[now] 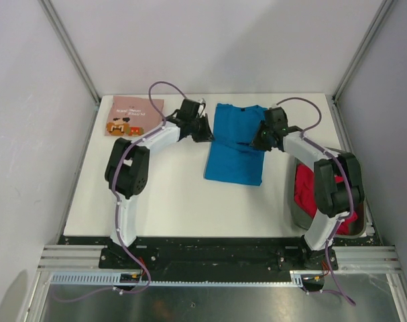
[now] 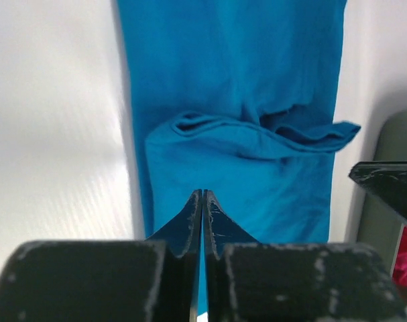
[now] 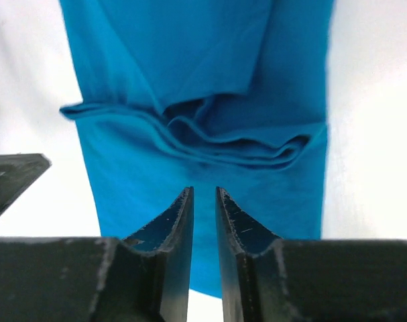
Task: Fold and stack the t-shirts
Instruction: Fold the folded rectangular tshirt in 1/3 of the way
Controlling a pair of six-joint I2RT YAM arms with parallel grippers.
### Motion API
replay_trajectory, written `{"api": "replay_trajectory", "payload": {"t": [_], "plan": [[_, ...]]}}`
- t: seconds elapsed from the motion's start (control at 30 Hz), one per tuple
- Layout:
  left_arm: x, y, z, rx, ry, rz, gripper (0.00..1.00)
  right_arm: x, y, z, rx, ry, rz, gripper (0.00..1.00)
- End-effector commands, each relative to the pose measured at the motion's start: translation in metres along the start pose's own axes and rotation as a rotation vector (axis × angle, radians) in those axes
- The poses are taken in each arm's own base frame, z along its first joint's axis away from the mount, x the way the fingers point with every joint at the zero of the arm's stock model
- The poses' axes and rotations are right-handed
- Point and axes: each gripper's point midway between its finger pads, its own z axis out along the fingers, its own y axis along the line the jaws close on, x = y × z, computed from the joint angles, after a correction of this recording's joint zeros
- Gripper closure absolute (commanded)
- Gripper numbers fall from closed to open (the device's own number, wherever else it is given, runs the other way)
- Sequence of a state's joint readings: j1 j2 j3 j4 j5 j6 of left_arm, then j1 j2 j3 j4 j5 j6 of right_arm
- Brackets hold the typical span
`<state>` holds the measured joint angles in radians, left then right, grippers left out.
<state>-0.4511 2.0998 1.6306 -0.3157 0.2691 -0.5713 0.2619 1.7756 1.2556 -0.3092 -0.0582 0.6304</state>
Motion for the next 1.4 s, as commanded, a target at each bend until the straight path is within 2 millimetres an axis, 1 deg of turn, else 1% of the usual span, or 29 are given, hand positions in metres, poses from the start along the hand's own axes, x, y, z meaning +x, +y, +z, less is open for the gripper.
{"api": "replay_trajectory", "payload": {"t": [0.0, 0.13, 0.27, 0.37, 0.53, 0.6, 0.67, 0.83, 0.93, 1.03, 1.13, 1.23, 1.37], "plan": [[0.023, -0.03, -0.002, 0.095, 0.063, 0.051, 0.98, 0.01, 0.018, 0.002, -0.021, 0.019, -0.069, 0.8], [0.036, -0.035, 0.012, 0.109, 0.103, 0.051, 1.0, 0.021, 0.02, 0.023, -0.031, 0.057, -0.076, 0.84], [0.047, -0.028, 0.03, 0.103, 0.142, 0.035, 1.0, 0.02, 0.025, 0.043, -0.04, 0.078, -0.089, 0.85], [0.05, -0.021, 0.039, 0.09, 0.152, 0.028, 1.0, 0.015, 0.029, 0.056, -0.035, 0.083, -0.095, 0.85], [0.041, -0.007, 0.049, 0.057, 0.134, 0.011, 0.99, -0.003, 0.031, 0.067, -0.022, 0.067, -0.076, 0.85], [0.035, -0.001, 0.05, 0.041, 0.118, 0.002, 0.95, -0.011, 0.027, 0.069, -0.009, 0.063, -0.052, 0.84], [0.031, 0.004, 0.05, 0.028, 0.106, 0.001, 0.9, -0.013, 0.02, 0.072, 0.008, 0.072, -0.028, 0.84], [0.029, 0.01, 0.051, 0.024, 0.108, -0.007, 0.86, -0.009, 0.001, 0.082, 0.059, 0.104, -0.002, 0.83], [0.026, 0.005, 0.046, 0.04, 0.103, -0.003, 0.85, -0.006, -0.005, 0.085, 0.07, 0.115, -0.002, 0.83], [0.013, -0.004, 0.039, 0.055, 0.071, 0.01, 0.82, -0.006, -0.007, 0.087, 0.074, 0.117, -0.003, 0.83], [-0.002, -0.009, 0.034, 0.06, 0.031, 0.022, 0.8, -0.005, -0.008, 0.088, 0.075, 0.12, -0.001, 0.83], [-0.013, -0.007, 0.032, 0.049, 0.001, 0.028, 0.79, -0.005, -0.008, 0.088, 0.072, 0.12, -0.001, 0.83], [-0.02, 0.0, 0.036, 0.031, -0.017, 0.039, 0.78, -0.005, -0.007, 0.089, 0.07, 0.122, 0.0, 0.83]]}}
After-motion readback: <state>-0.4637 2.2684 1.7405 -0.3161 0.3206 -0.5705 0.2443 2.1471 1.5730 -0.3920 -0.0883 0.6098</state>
